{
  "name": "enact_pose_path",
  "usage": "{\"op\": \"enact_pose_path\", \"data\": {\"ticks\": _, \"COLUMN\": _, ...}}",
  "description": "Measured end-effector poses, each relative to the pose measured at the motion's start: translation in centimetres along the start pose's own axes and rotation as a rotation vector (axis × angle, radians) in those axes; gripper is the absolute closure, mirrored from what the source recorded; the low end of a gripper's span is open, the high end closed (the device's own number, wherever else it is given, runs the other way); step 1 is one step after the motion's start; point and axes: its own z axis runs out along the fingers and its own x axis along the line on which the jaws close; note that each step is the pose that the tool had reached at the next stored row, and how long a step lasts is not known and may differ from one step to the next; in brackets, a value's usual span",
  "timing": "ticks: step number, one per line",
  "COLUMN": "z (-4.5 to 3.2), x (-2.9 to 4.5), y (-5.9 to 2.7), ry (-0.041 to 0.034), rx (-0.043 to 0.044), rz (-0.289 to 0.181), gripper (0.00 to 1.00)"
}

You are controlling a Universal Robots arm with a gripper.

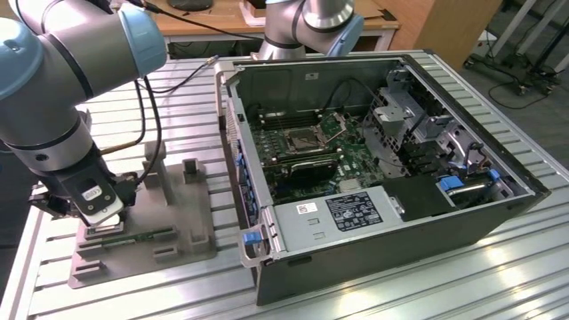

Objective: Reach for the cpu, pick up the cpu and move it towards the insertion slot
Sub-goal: 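Pick up the cpu and move it towards the insertion slot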

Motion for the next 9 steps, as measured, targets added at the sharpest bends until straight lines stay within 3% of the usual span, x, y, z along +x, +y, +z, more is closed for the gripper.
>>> {"op": "enact_pose_path", "data": {"ticks": 9, "z": -0.61, "x": 0.00, "y": 0.04, "ry": -0.0003, "rx": 0.0000, "rz": 0.000, "gripper": 0.45}}
